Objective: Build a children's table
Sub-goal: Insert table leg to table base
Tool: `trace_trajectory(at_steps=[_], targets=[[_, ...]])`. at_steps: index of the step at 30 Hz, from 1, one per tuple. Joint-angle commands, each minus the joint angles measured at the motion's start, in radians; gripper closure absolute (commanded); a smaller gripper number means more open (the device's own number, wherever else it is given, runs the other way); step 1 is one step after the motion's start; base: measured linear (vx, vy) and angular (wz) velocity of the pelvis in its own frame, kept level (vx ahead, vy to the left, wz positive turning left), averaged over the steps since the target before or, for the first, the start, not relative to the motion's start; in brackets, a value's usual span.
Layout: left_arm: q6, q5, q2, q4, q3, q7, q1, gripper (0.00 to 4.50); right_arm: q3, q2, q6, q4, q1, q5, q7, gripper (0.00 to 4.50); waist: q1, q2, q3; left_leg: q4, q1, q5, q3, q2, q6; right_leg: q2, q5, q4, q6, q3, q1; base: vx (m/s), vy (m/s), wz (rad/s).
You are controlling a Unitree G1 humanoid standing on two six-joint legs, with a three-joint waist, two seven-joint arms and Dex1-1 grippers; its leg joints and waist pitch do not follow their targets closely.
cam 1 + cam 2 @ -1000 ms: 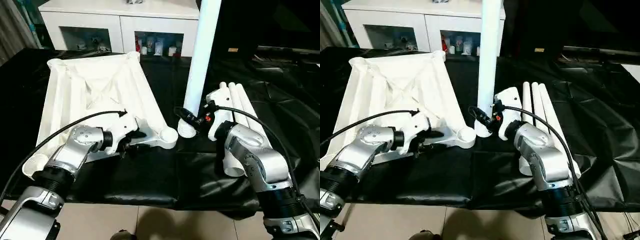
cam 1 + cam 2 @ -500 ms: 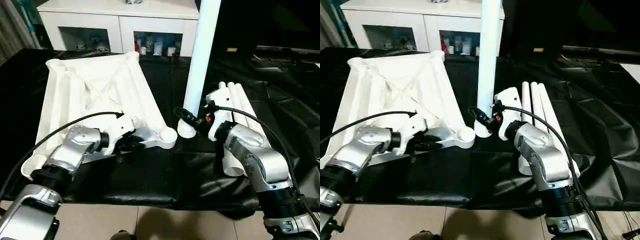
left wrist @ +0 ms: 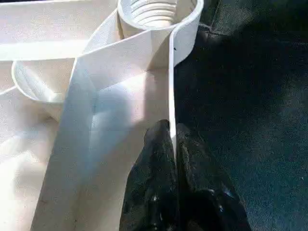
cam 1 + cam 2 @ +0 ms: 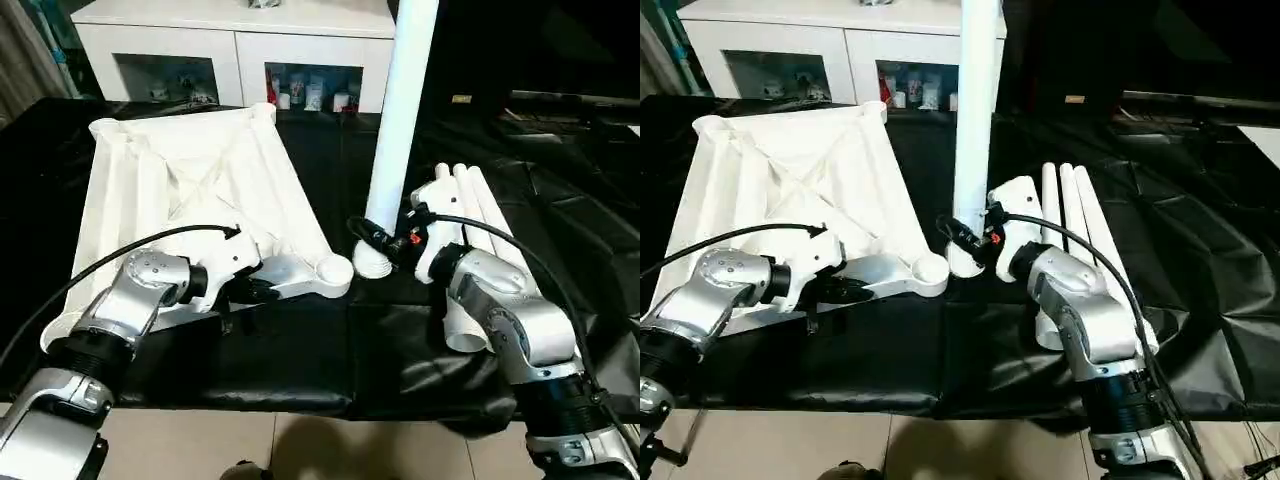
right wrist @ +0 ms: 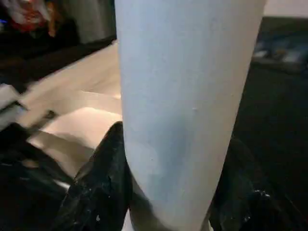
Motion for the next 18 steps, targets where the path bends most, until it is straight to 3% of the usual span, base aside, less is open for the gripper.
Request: trace_trajectory(at_steps=[1,5,8,13,18], targets=[[-0.002,-0.01,-0.027,-0.02,0.005,0.006,0.01,4.5,-0.02,-0.004,0.044,-0.008,-0.03,0.04,0.027,2.64,-0.001,0.012,-0.076,-0.082,0.036,-0.268,-0.023,0.054,-0.032,-0.07,-0.098,-0.075,-0.237,0.043,0.037,0.0,0.0,0.0],[0.005,-0.02,-0.058,-0.045,0.004,0.01,0.018,4.5,-0.016,-0.003,0.078,0.013,-0.046,0.056,0.051,2.64,0.001,0.009,-0.078,-0.08,0.036,-0.252,-0.022,0.054,-0.029,-0.07,-0.075,-0.072,-0.242,0.043,0.038,0.0,0.0,0.0],[0.019,-0.026,-0.07,-0.07,0.0,0.008,0.032,4.5,0.003,-0.013,0.042,0.061,-0.06,0.017,0.061,2.64,0.001,0.006,-0.076,-0.078,0.036,-0.244,-0.019,0.054,-0.029,-0.072,-0.087,-0.075,-0.243,0.043,0.037,0.0,0.0,0.0],[0.014,-0.029,-0.067,-0.103,0.002,-0.005,0.047,4.5,-0.015,-0.003,0.031,0.126,-0.088,0.021,0.057,2.64,-0.002,0.003,-0.075,-0.079,0.035,-0.25,-0.02,0.054,-0.028,-0.072,-0.133,-0.078,-0.231,0.043,0.036,0.0,0.0,0.0],[0.035,-0.03,-0.063,-0.146,0.004,-0.022,0.055,4.5,0.002,0.005,0.026,0.174,-0.11,0.009,0.064,2.64,-0.003,0.001,-0.069,-0.08,0.034,-0.238,-0.017,0.054,-0.017,-0.069,-0.128,-0.079,-0.226,0.045,0.032,0.0,0.0,0.0]])
